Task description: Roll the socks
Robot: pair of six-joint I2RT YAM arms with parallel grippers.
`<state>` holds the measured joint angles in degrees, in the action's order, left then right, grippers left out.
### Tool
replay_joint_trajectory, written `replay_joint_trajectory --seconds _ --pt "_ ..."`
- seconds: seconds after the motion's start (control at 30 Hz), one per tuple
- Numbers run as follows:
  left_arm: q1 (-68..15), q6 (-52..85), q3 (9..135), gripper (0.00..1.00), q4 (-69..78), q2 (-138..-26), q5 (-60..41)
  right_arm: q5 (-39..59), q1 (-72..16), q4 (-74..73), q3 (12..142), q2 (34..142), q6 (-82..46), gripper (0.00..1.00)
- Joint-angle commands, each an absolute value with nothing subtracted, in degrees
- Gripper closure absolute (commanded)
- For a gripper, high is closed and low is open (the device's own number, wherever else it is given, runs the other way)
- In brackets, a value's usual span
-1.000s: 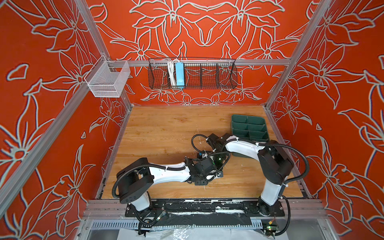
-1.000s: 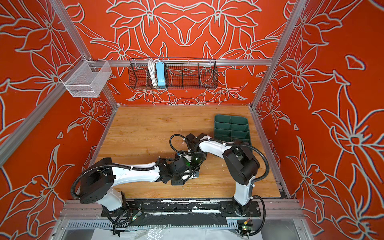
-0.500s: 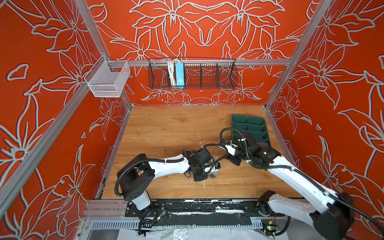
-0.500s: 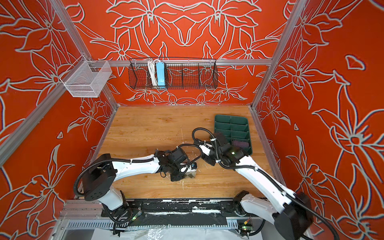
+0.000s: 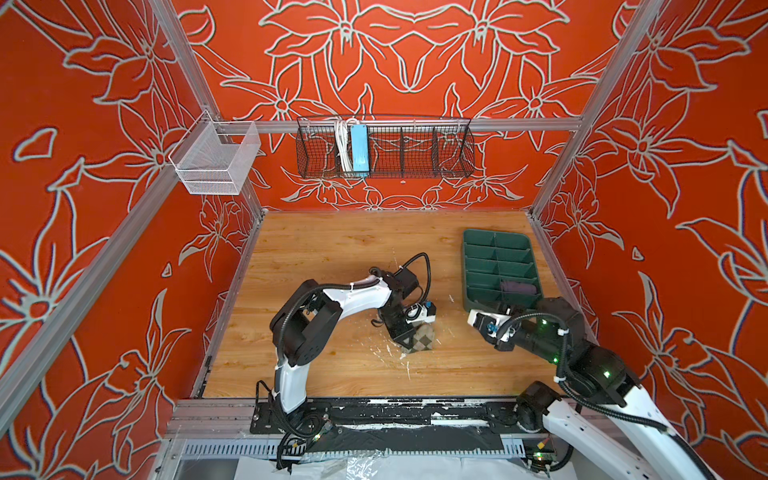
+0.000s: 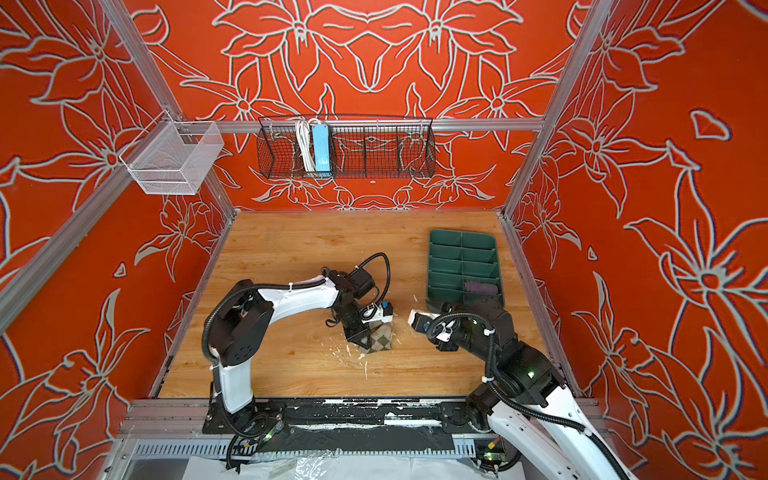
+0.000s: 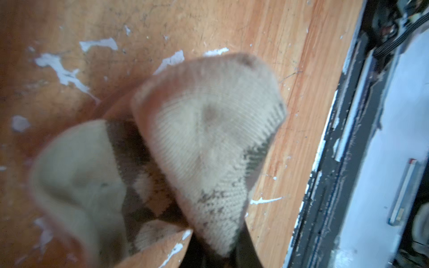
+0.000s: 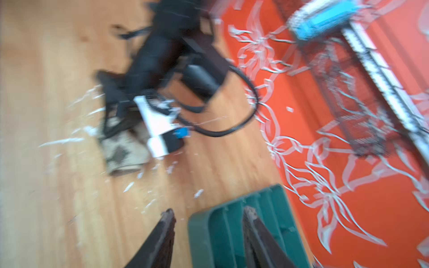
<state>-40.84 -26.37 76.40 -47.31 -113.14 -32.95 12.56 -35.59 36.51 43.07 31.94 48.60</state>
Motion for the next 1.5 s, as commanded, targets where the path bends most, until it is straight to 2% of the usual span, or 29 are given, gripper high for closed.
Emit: replay_joint_trajectory --seconds 0.0,0.1,0.17,0.4,0.63,0.67,0.77,0.83,0.93,1.0,1.1,1.2,1.33,1.47 --pt "-39.8 -27.6 79.8 1.00 -54.2 -118.7 -37.7 12.1 -44.4 40.8 41.2 37.3 54.3 0.48" --pt "-39.5 -27.0 81.1 1.00 -54.5 -120.4 -38.0 1.2 -55.6 33.1 37.5 42.7 55.5 0.40" --pt "-39.2 -26.5 81.4 1.00 -54.3 -120.8 -37.8 -0.1 -58.5 26.6 35.2 47.2 55.7 0.39" --pt "-38.6 -26.5 82.5 1.00 -55.0 -122.0 -38.5 -2.4 -59.8 5.2 31.4 66.3 55.7 0.39" --pt "-38.6 -26.8 82.8 1.00 -55.6 -122.3 -39.4 -8.7 -59.5 -5.7 31.9 81.4 57.2 0.43" --pt "-38.6 -26.9 82.6 1.00 -55.6 -122.2 -39.4 -8.8 -59.5 -5.1 32.4 82.7 56.9 0.47" --pt "-38.6 -26.9 82.0 0.98 -55.2 -120.9 -38.6 -8.0 -59.5 0.9 34.7 84.6 56.2 0.68" --pt "-38.5 -26.4 81.2 0.91 -54.1 -119.2 -37.1 -7.0 -59.5 6.0 36.4 84.3 54.7 0.82" --pt "-38.2 -24.6 79.7 0.71 -51.3 -115.2 -33.8 -4.3 -59.5 17.5 39.6 83.8 52.5 0.99" --pt "-37.9 -23.9 79.1 0.58 -49.9 -112.0 -31.8 -3.6 -59.5 22.8 41.1 84.1 50.9 1.00" --pt "-37.3 -23.4 78.7 0.45 -48.5 -107.1 -29.2 -1.8 -59.4 29.2 42.7 84.6 48.9 1.00" --pt "-36.2 -23.2 78.1 0.38 -47.5 -102.2 -27.8 -0.1 -59.4 32.4 44.0 85.1 46.9 1.00" --pt "-33.9 -22.3 76.8 0.36 -46.2 -94.5 -21.6 3.4 -59.3 36.5 47.4 86.8 44.7 1.00" --pt "-32.7 -22.6 72.1 0.36 -40.8 -81.0 -6.8 9.2 -57.6 43.8 54.6 91.1 43.3 1.00"
